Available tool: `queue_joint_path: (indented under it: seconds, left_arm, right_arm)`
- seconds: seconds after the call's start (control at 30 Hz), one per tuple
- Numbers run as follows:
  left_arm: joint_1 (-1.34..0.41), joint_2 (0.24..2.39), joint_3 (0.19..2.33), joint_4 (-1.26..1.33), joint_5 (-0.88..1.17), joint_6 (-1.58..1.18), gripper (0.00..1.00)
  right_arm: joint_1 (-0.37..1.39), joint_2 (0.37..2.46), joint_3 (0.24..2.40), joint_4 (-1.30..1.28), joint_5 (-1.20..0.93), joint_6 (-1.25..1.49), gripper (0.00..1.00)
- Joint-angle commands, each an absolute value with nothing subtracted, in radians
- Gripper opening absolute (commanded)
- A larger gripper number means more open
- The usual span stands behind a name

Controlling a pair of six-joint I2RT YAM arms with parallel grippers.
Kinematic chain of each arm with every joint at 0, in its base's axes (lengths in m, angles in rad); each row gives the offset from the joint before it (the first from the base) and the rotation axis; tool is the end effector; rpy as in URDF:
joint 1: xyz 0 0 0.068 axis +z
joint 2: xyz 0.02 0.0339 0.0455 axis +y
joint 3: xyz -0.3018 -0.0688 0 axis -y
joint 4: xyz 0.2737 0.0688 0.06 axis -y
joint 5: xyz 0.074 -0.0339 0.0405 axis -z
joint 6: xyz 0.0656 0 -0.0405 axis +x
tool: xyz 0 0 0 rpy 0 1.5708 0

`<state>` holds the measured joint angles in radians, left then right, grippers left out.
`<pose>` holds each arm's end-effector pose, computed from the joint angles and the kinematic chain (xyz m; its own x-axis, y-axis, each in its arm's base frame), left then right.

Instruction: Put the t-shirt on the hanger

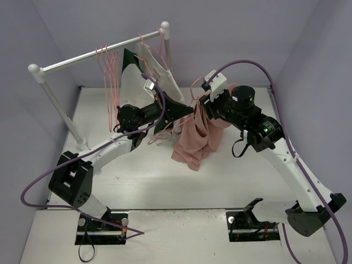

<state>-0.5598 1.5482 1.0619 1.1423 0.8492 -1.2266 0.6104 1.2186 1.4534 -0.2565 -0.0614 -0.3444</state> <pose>0.2926 -0.2415 0.4119 -0.6303 -0.3388 -0.6985 0.7750 -0.2226 -0.5914 0.2497 0.1796 0.5158 0.1934 -0.2760 -0.9415 -0.5918 0.7325 -0.3363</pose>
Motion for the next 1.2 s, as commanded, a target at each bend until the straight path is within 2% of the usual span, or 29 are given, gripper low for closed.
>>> queue_joint_path:
  seconds: [0.0, 0.17, 0.4, 0.57, 0.73, 0.77, 0.83, 0.9, 1.07, 1.17]
  left_arm:
    - [-0.563, 1.477, 1.139, 1.2, 0.862, -1.218, 0.0]
    - [-0.561, 1.479, 1.161, 1.181, 0.87, -1.232, 0.0]
    - [-0.563, 1.477, 1.201, 1.175, 0.916, -1.258, 0.0]
    - [-0.563, 1.473, 1.228, 1.178, 0.956, -1.289, 0.0]
    - [-0.548, 1.448, 1.245, 1.137, 0.995, -1.301, 0.0]
    - [-0.542, 1.442, 1.25, 1.1, 1.001, -1.293, 0.0]
    - [-0.513, 1.411, 1.263, 1.005, 1.016, -1.232, 0.0]
    - [-0.485, 1.375, 1.279, 0.846, 1.02, -1.127, 0.0]
    - [-0.45, 1.317, 1.326, 0.477, 0.983, -0.897, 0.0]
    - [-0.457, 1.306, 1.334, 0.381, 0.959, -0.815, 0.0]
  right_arm:
    - [0.62, 1.175, 1.513, -0.148, -0.038, -0.367, 0.4]
    - [0.624, 1.167, 1.502, -0.143, -0.029, -0.397, 0.42]
    - [0.624, 1.197, 1.486, -0.143, -0.066, -0.447, 0.5]
    - [0.618, 1.227, 1.481, -0.143, -0.086, -0.475, 0.51]
    - [0.602, 1.229, 1.475, -0.143, -0.128, -0.501, 0.36]
    - [0.6, 1.226, 1.473, -0.144, -0.133, -0.506, 0.31]
    - [0.6, 1.219, 1.471, -0.145, -0.155, -0.513, 0.13]
    - [0.6, 1.212, 1.473, -0.146, -0.17, -0.511, 0.02]
    - [0.601, 1.203, 1.477, -0.147, -0.218, -0.495, 0.0]
    - [0.601, 1.206, 1.488, -0.149, -0.249, -0.485, 0.0]
